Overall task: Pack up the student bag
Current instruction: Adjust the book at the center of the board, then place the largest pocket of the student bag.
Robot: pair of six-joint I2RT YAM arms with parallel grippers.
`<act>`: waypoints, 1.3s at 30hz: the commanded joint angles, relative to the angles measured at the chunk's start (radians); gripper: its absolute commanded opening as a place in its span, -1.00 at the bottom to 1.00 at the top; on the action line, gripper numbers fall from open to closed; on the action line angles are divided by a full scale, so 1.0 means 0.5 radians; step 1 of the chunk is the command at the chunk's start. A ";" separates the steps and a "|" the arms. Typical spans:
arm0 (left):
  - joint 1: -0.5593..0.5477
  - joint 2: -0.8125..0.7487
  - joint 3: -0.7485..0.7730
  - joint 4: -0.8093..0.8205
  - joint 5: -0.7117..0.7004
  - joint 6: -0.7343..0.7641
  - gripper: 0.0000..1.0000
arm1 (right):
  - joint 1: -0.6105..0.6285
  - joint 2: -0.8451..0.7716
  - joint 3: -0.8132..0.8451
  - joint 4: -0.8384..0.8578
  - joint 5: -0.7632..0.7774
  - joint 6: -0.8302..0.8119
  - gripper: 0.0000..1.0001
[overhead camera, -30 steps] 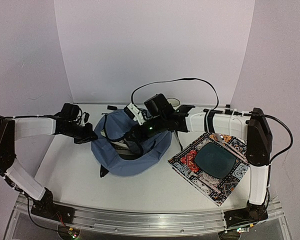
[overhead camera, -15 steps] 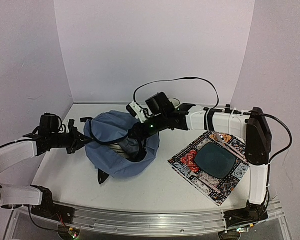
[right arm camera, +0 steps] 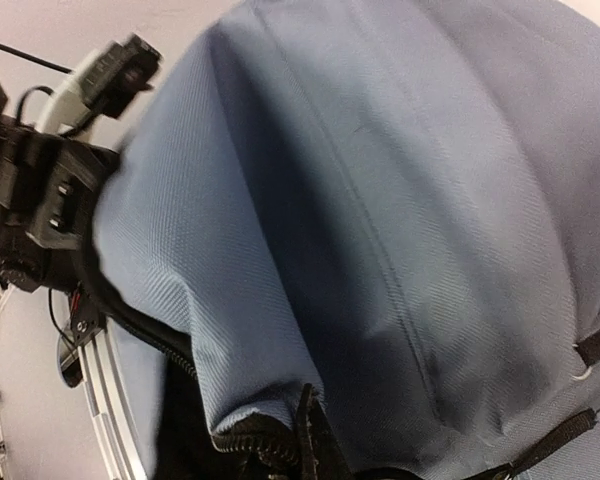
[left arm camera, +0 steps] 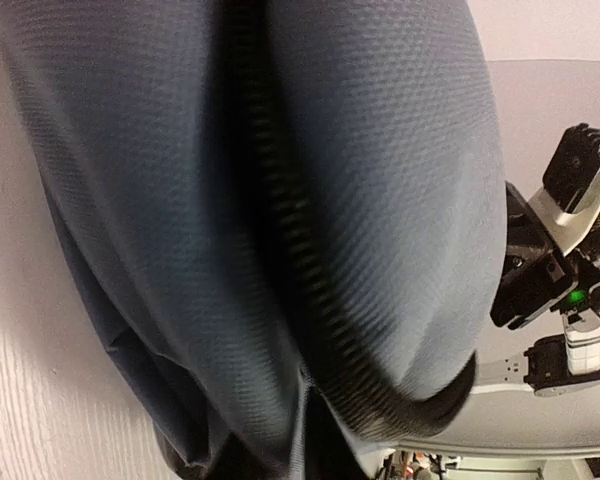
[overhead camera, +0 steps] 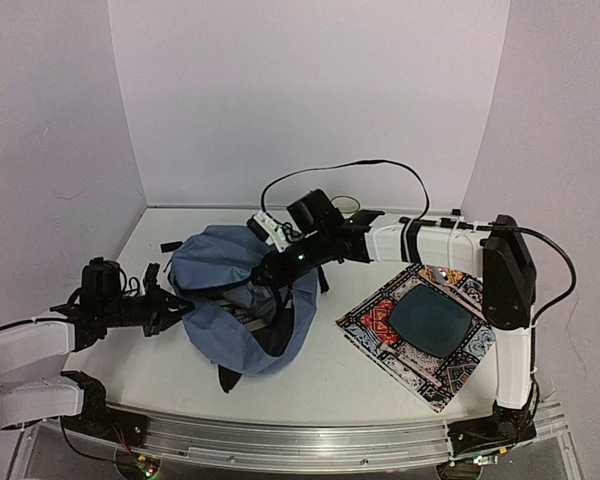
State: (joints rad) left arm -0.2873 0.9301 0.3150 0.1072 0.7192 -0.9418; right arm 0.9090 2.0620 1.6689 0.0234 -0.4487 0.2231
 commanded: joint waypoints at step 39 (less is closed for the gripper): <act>-0.260 0.483 1.414 -1.263 -1.059 1.056 0.83 | -0.284 -0.033 -0.112 -0.397 0.231 0.127 -0.25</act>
State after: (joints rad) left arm -0.3626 1.1138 0.9329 -0.5586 0.1638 -0.4600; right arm 0.7785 1.9887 1.5625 -0.1802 -0.2990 0.2594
